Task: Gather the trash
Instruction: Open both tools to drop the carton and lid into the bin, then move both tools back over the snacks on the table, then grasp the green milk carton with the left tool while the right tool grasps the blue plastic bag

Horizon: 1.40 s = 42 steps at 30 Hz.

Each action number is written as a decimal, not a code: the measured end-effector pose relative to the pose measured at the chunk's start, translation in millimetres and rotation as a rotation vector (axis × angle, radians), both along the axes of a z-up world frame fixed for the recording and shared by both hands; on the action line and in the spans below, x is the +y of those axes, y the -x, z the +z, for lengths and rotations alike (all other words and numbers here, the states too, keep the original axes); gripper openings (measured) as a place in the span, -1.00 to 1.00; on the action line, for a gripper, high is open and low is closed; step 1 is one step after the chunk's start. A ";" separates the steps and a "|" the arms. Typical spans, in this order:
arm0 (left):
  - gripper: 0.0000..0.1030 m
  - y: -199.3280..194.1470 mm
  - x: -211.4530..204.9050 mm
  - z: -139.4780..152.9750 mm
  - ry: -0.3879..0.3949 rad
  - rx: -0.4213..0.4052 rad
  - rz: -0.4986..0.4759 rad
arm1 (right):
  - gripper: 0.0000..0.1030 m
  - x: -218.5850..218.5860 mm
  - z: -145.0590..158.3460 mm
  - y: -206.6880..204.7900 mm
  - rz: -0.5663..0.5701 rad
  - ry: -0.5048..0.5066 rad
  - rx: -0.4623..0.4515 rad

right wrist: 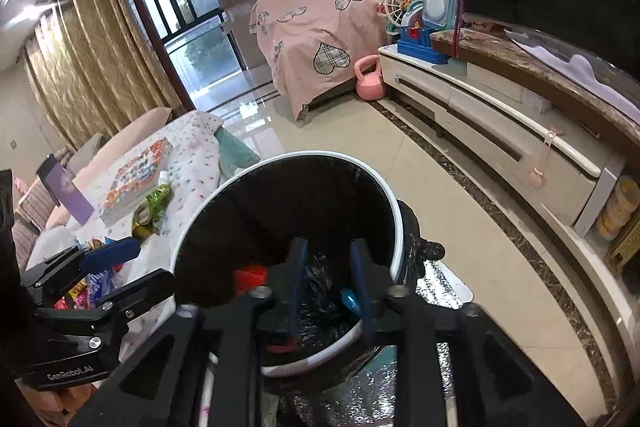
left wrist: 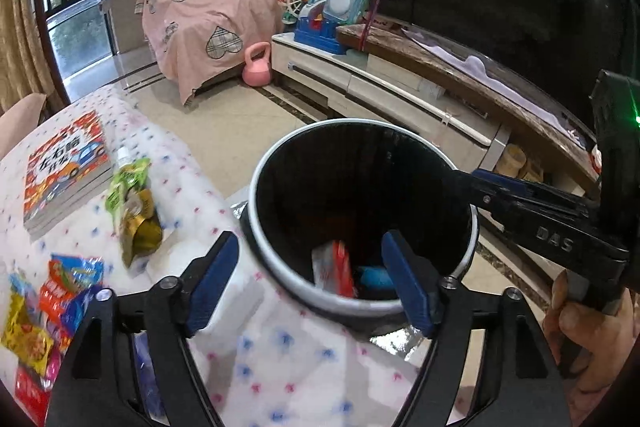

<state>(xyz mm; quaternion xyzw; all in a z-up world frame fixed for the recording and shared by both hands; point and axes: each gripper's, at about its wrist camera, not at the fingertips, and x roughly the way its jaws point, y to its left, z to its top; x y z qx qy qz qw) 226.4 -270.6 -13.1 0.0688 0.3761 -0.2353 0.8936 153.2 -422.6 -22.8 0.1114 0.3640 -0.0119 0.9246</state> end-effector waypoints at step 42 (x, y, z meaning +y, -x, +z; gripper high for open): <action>0.57 103.6 226.8 -34.1 0.024 0.049 0.252 | 0.43 199.3 -28.1 54.4 0.335 -0.053 -0.003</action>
